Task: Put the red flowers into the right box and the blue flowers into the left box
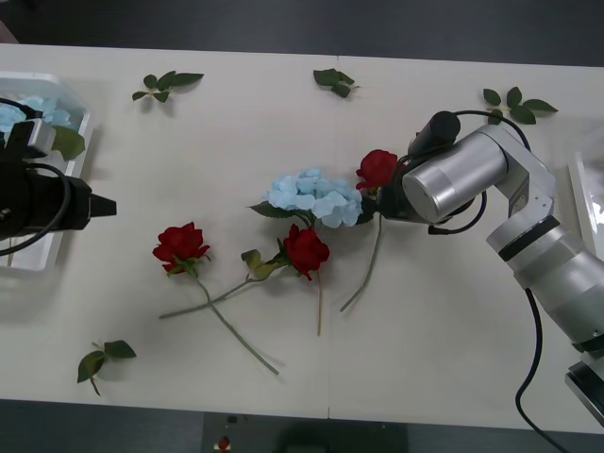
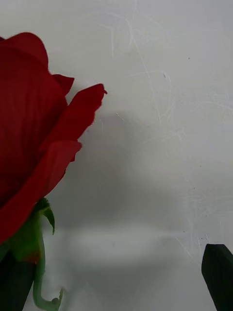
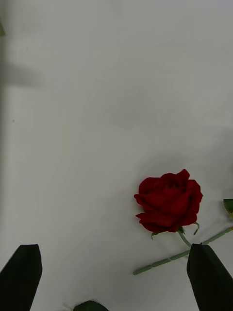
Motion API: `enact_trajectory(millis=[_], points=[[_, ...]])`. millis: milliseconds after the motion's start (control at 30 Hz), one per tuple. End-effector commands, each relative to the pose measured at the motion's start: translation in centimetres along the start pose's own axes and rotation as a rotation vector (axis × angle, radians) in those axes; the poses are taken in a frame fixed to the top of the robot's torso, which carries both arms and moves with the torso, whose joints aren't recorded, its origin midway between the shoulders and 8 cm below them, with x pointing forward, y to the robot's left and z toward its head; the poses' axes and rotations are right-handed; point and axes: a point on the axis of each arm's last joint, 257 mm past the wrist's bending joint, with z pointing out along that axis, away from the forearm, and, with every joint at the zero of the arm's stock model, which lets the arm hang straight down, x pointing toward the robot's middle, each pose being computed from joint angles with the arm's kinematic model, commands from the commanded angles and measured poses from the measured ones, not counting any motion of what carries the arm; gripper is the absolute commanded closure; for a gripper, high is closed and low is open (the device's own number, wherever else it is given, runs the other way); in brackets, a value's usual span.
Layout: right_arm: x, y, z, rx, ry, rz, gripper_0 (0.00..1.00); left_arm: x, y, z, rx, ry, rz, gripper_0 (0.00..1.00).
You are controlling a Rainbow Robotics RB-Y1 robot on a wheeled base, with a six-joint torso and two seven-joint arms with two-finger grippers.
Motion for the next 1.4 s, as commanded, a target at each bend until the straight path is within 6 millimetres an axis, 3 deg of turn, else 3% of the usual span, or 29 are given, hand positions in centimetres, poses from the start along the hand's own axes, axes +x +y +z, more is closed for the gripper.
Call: enact_trajectory(millis=[33,267,300,333,367,400,767,1000,1400], points=[[-1.5,2.7,-0.3,-0.037,-0.037,0.021,0.00,1.0,-3.1,-0.2,0.014,0.019,-0.075,0.11],[-1.5,2.7,0.2,-0.029,-0.045,0.022,0.00,3.6,-6.1,1.8,-0.029,0.063,-0.160,0.08],[-1.4,2.8,0.2,-0.029,-0.043,0.019,0.11,4.1,-6.5,2.2,-0.038,0.071,-0.169,0.08],[-1.3,2.7,0.2,-0.027,-0.042,0.017,0.70,4.5,-6.8,2.6,-0.047,0.076,-0.181,0.08],[-1.3,2.8,0.3,-0.028,-0.043,0.019,0.90,4.9,-7.2,2.9,-0.052,0.083,-0.185,0.08],[-1.2,2.8,0.3,-0.026,-0.041,0.016,1.00,5.3,-7.5,3.2,-0.058,0.089,-0.194,0.08],[-1.6,2.5,0.2,-0.018,-0.050,0.012,1.00,8.6,-9.7,5.8,-0.134,0.101,-0.248,0.08],[-2.8,2.1,-0.5,-0.013,-0.063,0.008,1.00,9.6,-9.5,7.3,-0.147,0.120,-0.258,0.08],[-6.1,-3.7,-5.8,0.019,-0.032,0.011,1.00,10.2,-8.9,10.6,-0.153,0.120,-0.252,0.09]])
